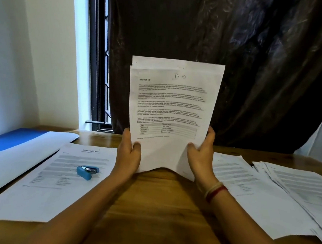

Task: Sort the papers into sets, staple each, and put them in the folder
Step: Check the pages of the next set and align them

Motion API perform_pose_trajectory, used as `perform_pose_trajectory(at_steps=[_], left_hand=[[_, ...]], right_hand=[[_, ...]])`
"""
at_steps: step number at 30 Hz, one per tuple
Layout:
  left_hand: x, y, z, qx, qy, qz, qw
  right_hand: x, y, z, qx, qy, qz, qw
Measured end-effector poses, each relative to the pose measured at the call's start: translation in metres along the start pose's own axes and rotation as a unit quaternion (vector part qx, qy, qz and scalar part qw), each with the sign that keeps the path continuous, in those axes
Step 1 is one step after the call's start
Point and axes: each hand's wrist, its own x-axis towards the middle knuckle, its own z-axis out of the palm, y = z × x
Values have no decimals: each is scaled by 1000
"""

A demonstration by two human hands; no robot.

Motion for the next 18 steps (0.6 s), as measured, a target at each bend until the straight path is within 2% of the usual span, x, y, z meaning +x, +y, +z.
perform_pose_trajectory(at_steps=[6,18], left_hand=[[-6,-15,0,18,-40,-84,996],[-4,-19,-6,31,-57,-106,992]], right_hand=[[-5,17,5,-31,-22,95,995],[-4,19,6,-44,-29,109,993]])
